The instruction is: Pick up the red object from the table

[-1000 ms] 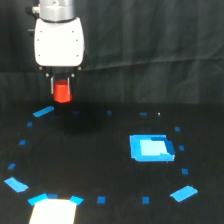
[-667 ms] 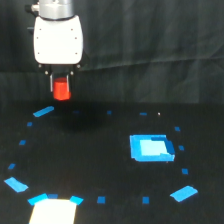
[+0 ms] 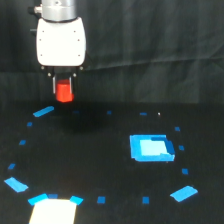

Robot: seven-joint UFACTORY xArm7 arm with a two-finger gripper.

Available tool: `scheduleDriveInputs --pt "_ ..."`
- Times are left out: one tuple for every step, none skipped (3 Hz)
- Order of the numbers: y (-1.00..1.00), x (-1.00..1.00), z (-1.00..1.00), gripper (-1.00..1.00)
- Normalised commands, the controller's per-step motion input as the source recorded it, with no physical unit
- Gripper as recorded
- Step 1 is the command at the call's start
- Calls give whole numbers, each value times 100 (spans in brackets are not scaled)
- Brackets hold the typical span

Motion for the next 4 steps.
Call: scheduleDriveInputs --pt "12 -20 21 -100" --pt "15 -12 3 -100" --pt "-10 -14 18 -100" --pt "-31 -2 29 -100"
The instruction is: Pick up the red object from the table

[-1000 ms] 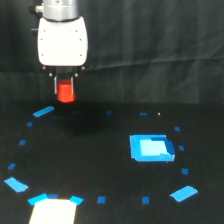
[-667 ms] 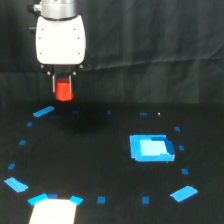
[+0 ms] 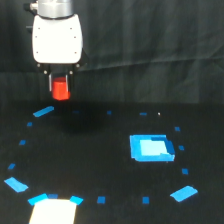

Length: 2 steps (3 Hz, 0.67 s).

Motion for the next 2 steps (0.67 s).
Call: scheduleDriveInputs --pt "22 -21 17 -90" --pt "24 -28 34 -100"
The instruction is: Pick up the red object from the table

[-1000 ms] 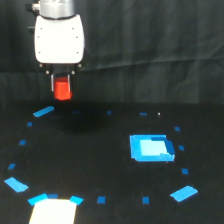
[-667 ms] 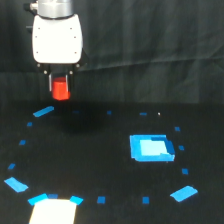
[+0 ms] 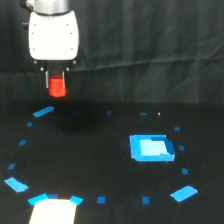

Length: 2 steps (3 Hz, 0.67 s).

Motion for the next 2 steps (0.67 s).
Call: scheduleDriveInputs --pt "29 -33 22 -100" --pt "25 -36 1 -100"
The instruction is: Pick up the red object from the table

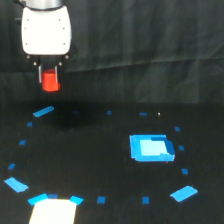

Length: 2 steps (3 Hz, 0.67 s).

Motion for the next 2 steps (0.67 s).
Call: scheduleDriveInputs --pt "-28 -11 3 -100" --pt "-24 2 -2 -92"
